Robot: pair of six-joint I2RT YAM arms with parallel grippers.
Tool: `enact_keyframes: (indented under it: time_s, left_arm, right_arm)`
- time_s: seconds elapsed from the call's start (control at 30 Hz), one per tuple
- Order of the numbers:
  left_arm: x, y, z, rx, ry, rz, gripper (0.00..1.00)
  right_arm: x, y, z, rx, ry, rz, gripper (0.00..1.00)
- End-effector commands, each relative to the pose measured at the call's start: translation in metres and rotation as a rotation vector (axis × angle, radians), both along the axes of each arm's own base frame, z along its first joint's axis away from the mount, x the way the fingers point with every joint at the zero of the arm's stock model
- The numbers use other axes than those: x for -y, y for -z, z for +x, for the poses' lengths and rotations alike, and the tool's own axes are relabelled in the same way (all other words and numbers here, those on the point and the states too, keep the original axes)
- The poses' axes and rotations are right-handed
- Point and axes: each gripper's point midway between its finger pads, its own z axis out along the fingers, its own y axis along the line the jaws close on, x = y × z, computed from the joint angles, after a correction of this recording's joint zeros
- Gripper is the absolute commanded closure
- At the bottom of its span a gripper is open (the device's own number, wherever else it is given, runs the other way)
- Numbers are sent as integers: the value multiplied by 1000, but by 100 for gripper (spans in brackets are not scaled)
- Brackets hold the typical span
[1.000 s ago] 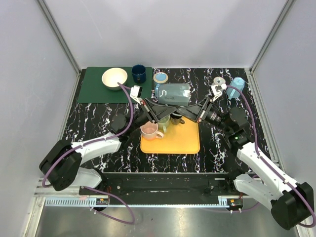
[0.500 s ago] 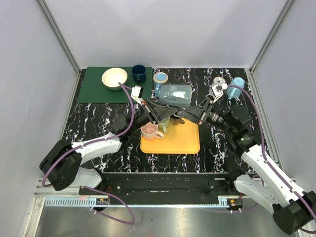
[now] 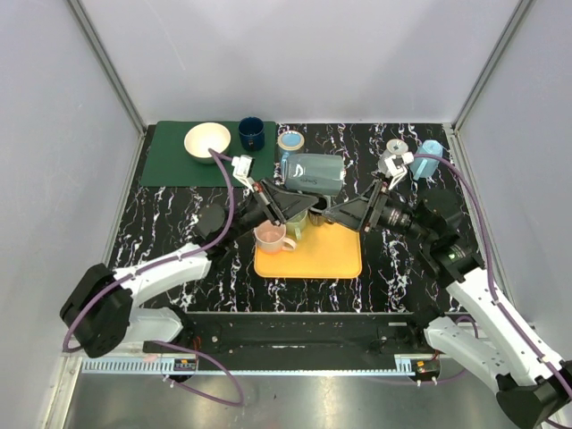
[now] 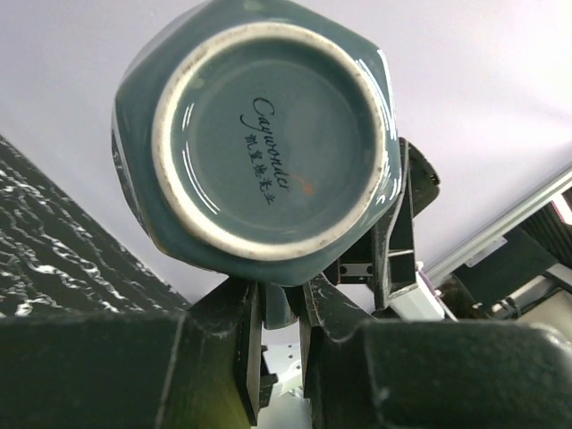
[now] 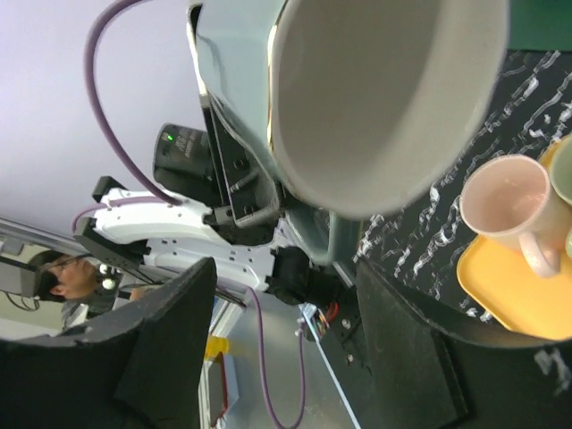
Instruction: Turn the mug right side up
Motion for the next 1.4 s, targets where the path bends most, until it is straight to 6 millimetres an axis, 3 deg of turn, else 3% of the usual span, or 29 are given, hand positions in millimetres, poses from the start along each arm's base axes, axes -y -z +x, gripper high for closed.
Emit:
enact_keyframes:
  time_s: [0.0, 0.2, 0.3, 0.33, 0.4, 0.43, 0.47, 0.5, 0.53, 0.67, 0.77, 0.97, 1.17, 1.23, 1.37]
  left_arm:
    - [-32, -80, -11, 264, -108, -104, 100]
    - [-50, -97, -7, 319, -173, -95, 100]
    - [-63, -103, 3, 351, -259, -45, 100]
    - [-68, -89, 9, 309, -299, 57, 100]
    - [-86, -82, 24, 363, -471, 197, 100]
    - [-98, -60, 29, 300, -523, 315, 100]
    - [-115, -53, 41, 305, -638, 395, 100]
    - [-128, -49, 45, 294, -695, 451, 100]
    - [-143, -28, 45, 244, -736, 558, 100]
    - [-195, 1, 51, 192, -938, 749, 100]
    - [-212, 29, 56, 141, -989, 871, 100]
    - [-211, 87, 78, 56, -989, 1030, 100]
    - [-202, 119, 107, -7, -979, 1133, 100]
    - [-201, 138, 118, -43, -961, 1187, 100]
    - [-196, 162, 133, -117, -927, 1173, 100]
  right_arm:
    - [12, -17, -9, 83, 40, -57, 29]
    - [19, -5, -12, 70, 70, -100, 29]
    - [31, 7, -4, 51, 153, -166, 28]
    - [35, 11, -3, 47, 176, -191, 29]
    - [48, 19, 1, 44, 245, -256, 29]
    - [53, 20, 2, 44, 272, -274, 29]
    - [60, 25, 2, 34, 299, -301, 29]
    - [66, 28, 6, 40, 338, -330, 29]
    - [69, 30, 7, 38, 353, -345, 29]
    - [73, 40, 13, 29, 379, -385, 29]
    - [71, 44, 18, 22, 376, -398, 29]
    - [71, 47, 22, 29, 383, -408, 30]
    - [70, 52, 24, 28, 381, -417, 30]
    - [70, 55, 24, 27, 379, -417, 30]
    - [70, 62, 26, 23, 383, -430, 30]
